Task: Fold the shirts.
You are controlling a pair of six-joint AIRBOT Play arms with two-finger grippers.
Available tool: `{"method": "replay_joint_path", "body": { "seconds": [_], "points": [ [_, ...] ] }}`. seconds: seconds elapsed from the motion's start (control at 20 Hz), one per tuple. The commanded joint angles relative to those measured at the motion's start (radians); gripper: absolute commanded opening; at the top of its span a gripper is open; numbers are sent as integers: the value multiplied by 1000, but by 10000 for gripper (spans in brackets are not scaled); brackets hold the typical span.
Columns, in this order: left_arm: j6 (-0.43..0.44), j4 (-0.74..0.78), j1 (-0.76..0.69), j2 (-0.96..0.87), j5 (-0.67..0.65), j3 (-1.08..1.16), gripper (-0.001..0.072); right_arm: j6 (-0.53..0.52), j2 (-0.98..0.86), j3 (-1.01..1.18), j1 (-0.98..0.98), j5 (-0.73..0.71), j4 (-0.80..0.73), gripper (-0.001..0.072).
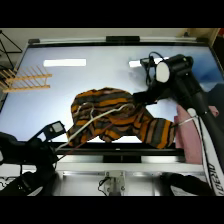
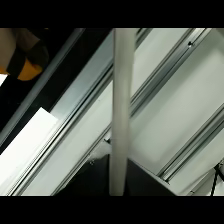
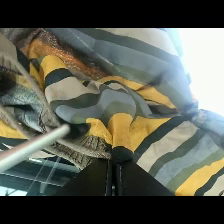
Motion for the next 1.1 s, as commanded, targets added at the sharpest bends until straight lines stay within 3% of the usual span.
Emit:
{"method": "replay_joint_path", "body": {
  "seconds": [0.0,0.45,0.9,1.05],
  "points": [
    [-1,-7,-3,42,-17,-3,44,-2,1,1,0,0,3,56],
    [-1,-48,-3,62,8,-31,44,-1,1,1,0,0,13,56],
    [-33,-51,-3,-18,303,-162,44,-33,29,3,0,-27,155,56],
    [98,-51,-3,-60,311,-162,44,-61,89,13,0,-74,171,56]
  ]
}}
